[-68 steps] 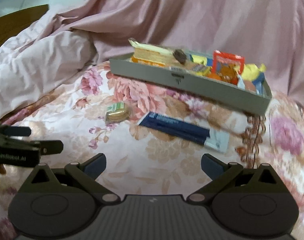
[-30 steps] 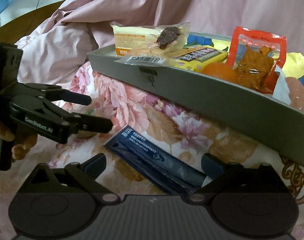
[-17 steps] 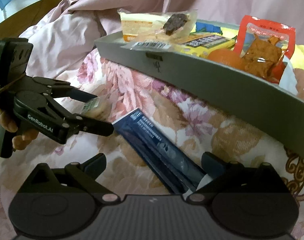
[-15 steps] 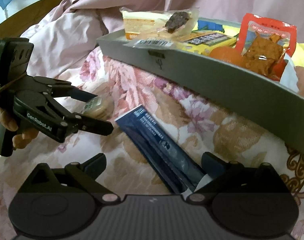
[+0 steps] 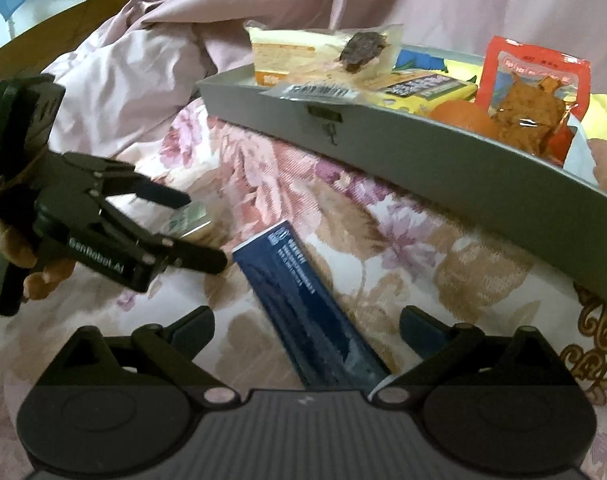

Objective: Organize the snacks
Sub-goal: 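Reach the left tool to the wrapped round biscuit while the right tool approaches the blue tube, then close the left tool on the wrapped biscuit while the right tool grasps the blue tube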

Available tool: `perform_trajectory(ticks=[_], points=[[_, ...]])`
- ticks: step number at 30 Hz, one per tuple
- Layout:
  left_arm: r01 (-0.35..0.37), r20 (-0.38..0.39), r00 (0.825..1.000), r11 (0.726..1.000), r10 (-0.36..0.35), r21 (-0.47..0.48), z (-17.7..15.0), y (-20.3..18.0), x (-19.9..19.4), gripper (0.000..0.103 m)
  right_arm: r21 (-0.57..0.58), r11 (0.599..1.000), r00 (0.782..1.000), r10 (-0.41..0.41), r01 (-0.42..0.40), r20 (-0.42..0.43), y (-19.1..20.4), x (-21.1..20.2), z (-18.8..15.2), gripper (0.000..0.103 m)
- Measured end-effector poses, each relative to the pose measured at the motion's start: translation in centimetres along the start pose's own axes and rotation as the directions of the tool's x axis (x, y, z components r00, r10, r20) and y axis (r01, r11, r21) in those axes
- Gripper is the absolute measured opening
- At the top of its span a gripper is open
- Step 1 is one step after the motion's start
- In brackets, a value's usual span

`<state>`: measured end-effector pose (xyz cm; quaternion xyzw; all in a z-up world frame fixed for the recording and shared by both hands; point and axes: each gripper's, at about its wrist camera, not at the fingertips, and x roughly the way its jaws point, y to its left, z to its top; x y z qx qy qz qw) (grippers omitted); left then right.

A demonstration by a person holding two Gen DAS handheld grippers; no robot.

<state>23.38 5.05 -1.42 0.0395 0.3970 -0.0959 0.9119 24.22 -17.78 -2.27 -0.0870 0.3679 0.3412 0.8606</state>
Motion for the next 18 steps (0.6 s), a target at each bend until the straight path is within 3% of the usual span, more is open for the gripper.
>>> perform_trajectory(ticks=[3, 10, 13, 15, 18], points=[[-0.011, 0.009, 1.000, 1.000, 0.011, -0.004, 0.0, -0.1, 0.0, 0.092, -0.005, 1.000, 1.000, -0.020, 0.020, 0.011, 0.2, 0.1, 0.1, 0.095], [-0.039, 0.032, 0.999, 0.999, 0.040, -0.025, -0.3, -0.5, -0.8, 0.059, -0.001, 1.000, 1.000, -0.010, 0.010, 0.020, 0.3, -0.1, 0.1, 0.076], [-0.061, 0.028, 0.998, 0.997, 0.063, -0.052, -0.5, -0.8, -1.0, 0.056, 0.002, 1.000, 1.000, -0.013, 0.013, 0.021, 0.8, -0.2, -0.1, 0.063], [-0.078, 0.021, 0.997, 0.994, 0.080, -0.073, -0.6, -1.2, -1.1, 0.054, 0.009, 1.000, 1.000, -0.011, 0.011, 0.017, 1.1, -0.2, -0.2, 0.049], [-0.103, 0.003, 0.995, 0.989, 0.104, -0.103, -1.0, -1.8, -1.8, 0.053, 0.027, 1.000, 1.000, -0.006, 0.006, 0.009, 1.6, -0.3, -0.3, 0.040]])
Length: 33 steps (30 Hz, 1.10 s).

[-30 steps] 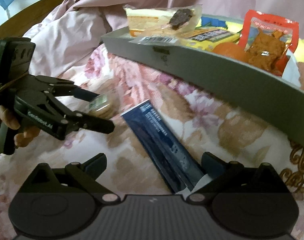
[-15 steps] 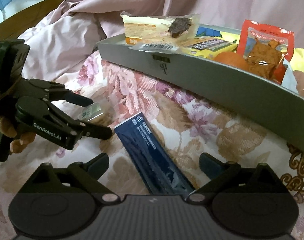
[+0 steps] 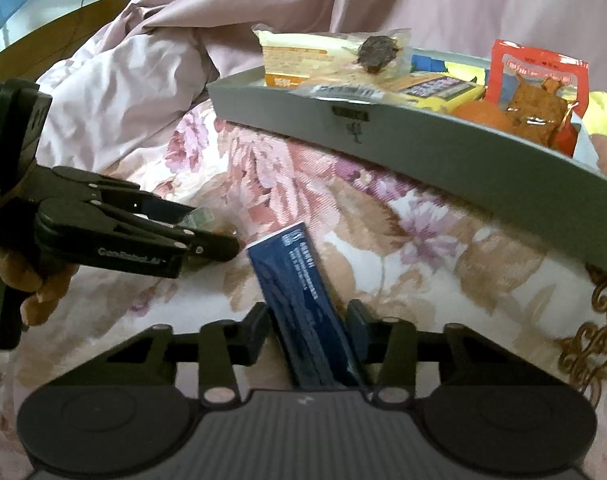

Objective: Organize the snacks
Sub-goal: 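Close the left tool on the wrapped biscuit while the right tool grasps the blue tube, then lift the biscuit with the left tool while the right tool carries the blue tube over the box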

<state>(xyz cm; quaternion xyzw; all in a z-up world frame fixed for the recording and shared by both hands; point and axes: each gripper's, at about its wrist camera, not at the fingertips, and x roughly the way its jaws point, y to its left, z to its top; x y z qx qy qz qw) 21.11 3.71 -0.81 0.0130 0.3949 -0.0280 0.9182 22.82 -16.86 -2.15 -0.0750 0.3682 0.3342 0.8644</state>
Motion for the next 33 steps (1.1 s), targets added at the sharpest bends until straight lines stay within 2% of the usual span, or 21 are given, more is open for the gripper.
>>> perform_trajectory(ticks=[5, 10, 13, 17, 21, 25, 33], points=[[-0.028, -0.015, 1.000, 0.999, 0.028, -0.039, -1.1, -0.9, -1.2, 0.052, 0.010, 1.000, 1.000, 0.009, -0.009, -0.023, 1.5, -0.3, -0.8, 0.036], [-0.065, -0.006, 0.998, 0.998, 0.065, -0.013, -2.1, -1.5, -2.5, 0.052, -0.136, 0.989, 0.998, -0.054, 0.049, -0.032, 4.5, -0.2, -1.6, 0.037], [-0.083, 0.010, 0.996, 0.996, 0.084, -0.029, -2.3, -1.4, -3.3, 0.051, -0.195, 0.978, 0.996, -0.084, 0.077, -0.024, 5.9, 0.0, -2.1, 0.035], [-0.111, 0.042, 0.993, 0.992, 0.114, -0.053, -2.1, -1.3, -4.3, 0.051, -0.299, 0.941, 0.987, -0.158, 0.160, 0.029, 7.8, -0.2, -3.0, 0.027], [-0.139, 0.088, 0.986, 0.988, 0.145, -0.075, -1.6, -1.2, -5.6, 0.051, -0.401, 0.887, 0.973, -0.203, 0.229, 0.106, 9.4, -0.6, -3.9, 0.025], [-0.165, 0.155, 0.971, 0.979, 0.182, -0.117, -0.7, -1.0, -7.2, 0.052, -0.434, 0.854, 0.955, -0.218, 0.287, 0.202, 10.1, -1.5, -3.9, 0.025], [-0.159, 0.270, 0.942, 0.973, 0.200, -0.167, 2.3, -1.1, -9.3, 0.052, -0.404, 0.820, 0.882, -0.236, 0.406, 0.408, 10.5, -4.7, -3.2, 0.026]])
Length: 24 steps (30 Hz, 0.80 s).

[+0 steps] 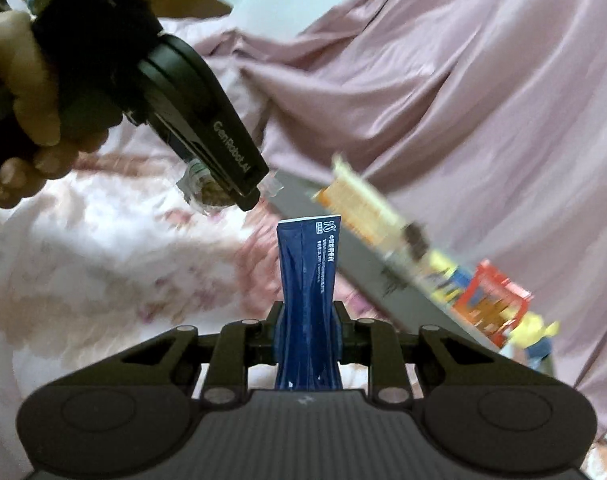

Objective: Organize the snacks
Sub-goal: 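Lift the biscuit with the left tool while the right tool carries the blue tube over the box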

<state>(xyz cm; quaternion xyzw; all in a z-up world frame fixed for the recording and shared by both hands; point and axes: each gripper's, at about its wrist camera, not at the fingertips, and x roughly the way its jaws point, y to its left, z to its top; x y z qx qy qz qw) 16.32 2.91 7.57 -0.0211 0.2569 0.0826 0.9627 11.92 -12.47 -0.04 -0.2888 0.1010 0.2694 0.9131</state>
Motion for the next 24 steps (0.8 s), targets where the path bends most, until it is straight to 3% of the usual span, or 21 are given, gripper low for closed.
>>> perform_trajectory(ticks=[4, 9, 16, 20, 24], points=[[0.012, 0.049, 0.999, 1.000, -0.012, 0.001, 2.0, -1.1, 0.0, 0.052, 0.050, 0.996, 0.994, -0.083, 0.080, 0.071, -1.4, -1.1, 0.8, 0.026], [0.046, 0.096, 0.994, 0.999, -0.047, 0.014, 4.7, -3.7, 0.9, 0.052, 0.209, 0.959, 0.972, -0.213, 0.189, 0.098, -5.4, -0.7, 1.0, 0.026], [0.114, 0.120, 0.985, 0.992, -0.120, 0.052, 7.2, -8.7, 4.0, 0.052, 0.458, 0.839, 0.938, -0.344, 0.294, 0.029, -12.6, 1.4, -0.4, 0.026], [0.146, 0.113, 0.982, 0.987, -0.153, 0.069, 8.0, -11.3, 6.2, 0.052, 0.559, 0.771, 0.933, -0.361, 0.304, -0.009, -15.4, 2.7, -1.6, 0.026], [0.159, 0.082, 0.983, 0.984, -0.166, 0.083, 7.8, -13.6, 8.0, 0.052, 0.616, 0.730, 0.936, -0.349, 0.296, -0.036, -16.9, 4.0, -3.0, 0.026]])
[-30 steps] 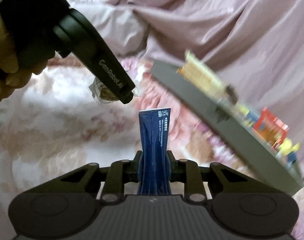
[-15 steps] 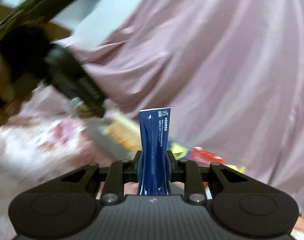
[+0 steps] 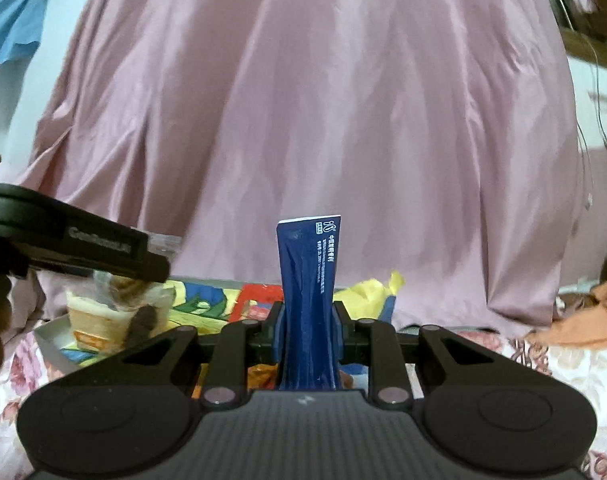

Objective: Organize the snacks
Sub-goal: 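Lift the biscuit with the left tool while the right tool carries the blue tube over the box, then lower the biscuit into the box and open the left tool while the right tool releases the blue tube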

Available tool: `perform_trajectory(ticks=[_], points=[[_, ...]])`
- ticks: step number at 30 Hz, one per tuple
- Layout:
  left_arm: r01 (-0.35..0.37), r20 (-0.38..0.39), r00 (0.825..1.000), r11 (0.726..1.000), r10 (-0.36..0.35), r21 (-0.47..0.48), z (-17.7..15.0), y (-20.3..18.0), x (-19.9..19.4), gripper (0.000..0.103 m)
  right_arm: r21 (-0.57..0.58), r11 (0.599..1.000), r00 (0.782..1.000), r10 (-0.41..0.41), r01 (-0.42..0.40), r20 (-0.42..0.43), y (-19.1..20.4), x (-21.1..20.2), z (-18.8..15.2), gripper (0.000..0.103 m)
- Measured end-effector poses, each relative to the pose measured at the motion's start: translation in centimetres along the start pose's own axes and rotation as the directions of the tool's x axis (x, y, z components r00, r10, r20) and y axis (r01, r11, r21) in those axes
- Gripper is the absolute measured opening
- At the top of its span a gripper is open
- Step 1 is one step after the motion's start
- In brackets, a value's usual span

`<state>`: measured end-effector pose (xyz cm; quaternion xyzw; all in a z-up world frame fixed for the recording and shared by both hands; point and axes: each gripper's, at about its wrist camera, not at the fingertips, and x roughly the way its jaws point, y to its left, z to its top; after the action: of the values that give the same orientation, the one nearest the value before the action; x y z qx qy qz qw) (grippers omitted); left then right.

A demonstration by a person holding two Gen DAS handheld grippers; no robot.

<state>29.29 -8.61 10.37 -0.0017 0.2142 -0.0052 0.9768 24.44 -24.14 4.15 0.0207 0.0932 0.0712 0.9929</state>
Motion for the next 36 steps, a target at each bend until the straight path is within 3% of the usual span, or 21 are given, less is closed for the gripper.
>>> perform_trajectory(ticks=[18, 26, 36], points=[[0.010, -0.076, 0.997, 0.999, -0.013, -0.037, -1.3, -0.2, 2.8, 0.054, 0.075, 0.995, 0.994, 0.075, -0.069, -0.080, -0.8, 1.7, -0.8, 0.031], [0.022, -0.064, 0.998, 0.997, -0.026, -0.074, -1.1, 0.4, 2.5, 0.079, 0.052, 0.995, 0.990, 0.090, -0.085, -0.112, -0.3, 2.1, -1.2, 0.045], [0.016, -0.019, 1.000, 0.992, -0.018, -0.123, -1.0, 1.4, 1.2, 0.096, 0.039, 0.995, 0.990, 0.097, -0.093, -0.099, 0.0, 1.8, -1.2, 0.072]])
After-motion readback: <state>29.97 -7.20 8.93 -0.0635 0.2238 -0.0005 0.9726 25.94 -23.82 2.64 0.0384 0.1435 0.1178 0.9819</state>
